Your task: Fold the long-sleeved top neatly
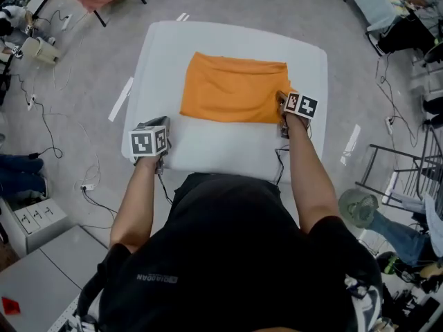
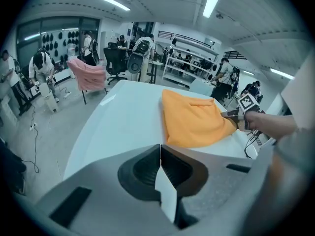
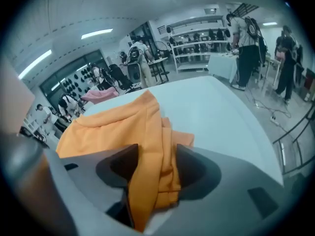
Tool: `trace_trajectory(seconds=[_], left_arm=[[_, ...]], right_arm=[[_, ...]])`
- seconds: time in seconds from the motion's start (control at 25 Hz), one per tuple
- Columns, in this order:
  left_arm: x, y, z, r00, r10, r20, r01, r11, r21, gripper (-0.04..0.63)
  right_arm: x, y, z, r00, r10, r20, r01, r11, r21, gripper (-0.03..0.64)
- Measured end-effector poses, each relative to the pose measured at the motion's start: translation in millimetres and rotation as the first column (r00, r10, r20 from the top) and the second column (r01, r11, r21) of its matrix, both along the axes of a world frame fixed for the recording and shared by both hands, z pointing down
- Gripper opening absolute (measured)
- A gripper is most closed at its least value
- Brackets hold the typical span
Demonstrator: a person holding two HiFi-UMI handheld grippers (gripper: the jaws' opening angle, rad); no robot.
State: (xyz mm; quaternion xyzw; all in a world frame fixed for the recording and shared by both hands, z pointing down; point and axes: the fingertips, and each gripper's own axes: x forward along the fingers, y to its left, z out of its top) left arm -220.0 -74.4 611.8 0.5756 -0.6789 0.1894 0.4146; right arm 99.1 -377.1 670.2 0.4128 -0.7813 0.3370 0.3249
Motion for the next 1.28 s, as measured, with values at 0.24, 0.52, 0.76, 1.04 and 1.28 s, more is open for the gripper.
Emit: trace_trajectory(seconds=[0.24,0.52,0.76,1.04,1.28], left_arm=[[7.5,11.3,3.9,1.000,-0.005,-0.021,0.005,1.000,-0.001,0.008],[6.4,14.2,4.0,1.000,0.001,-0.029,-0.001,1.000,-0.003,0.008],[-4.1,10.5,2.9,1.000,0.018,-0.023,-0.018,1.000,-0.005,0.008],[-2.9,-0.3,2.6,0.998,0.060,-0.029,-0.060,0.998,0.010,0.008],[-5.2,-5.1,2.4,0.994,0.113,-0.011,-0.113,0.994,0.005,0.008]], right_arm=[[-18.9,0.0,2.4,0.994,-0.095,-0.046,0.096,0.995,0.030,0.147],[-18.0,-3.5,2.5,0.984,-0.072,0.162,0.079,0.996,-0.037,0.080],[-3.2,-10.2,-26.7,0.988,-0.085,0.129,0.081,0.996,0.033,0.074],[29.4,-20.9,-67.0,0.998,-0.060,0.005,0.059,0.992,0.107,0.075],[2.7,-2.5,-110.6,0.997,-0.066,0.040,0.060,0.988,0.139,0.078]])
